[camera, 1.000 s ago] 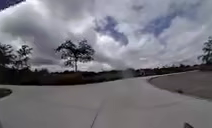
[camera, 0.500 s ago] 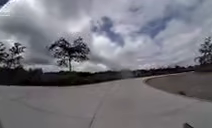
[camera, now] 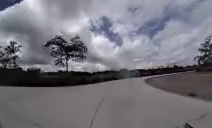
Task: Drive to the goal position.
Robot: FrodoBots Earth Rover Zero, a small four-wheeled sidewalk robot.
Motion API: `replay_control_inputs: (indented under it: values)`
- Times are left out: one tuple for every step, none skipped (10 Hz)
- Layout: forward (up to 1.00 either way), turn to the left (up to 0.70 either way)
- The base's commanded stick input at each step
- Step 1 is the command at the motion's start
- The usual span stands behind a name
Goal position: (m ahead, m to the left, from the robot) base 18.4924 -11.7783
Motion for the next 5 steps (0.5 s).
replay_control_inputs:
  values:
    - [0.69,0.01]
    - [0.69,-0.03]
    - [0.69,-0.11]
    - [0.69,-0.11]
    - [0.69,-0.11]
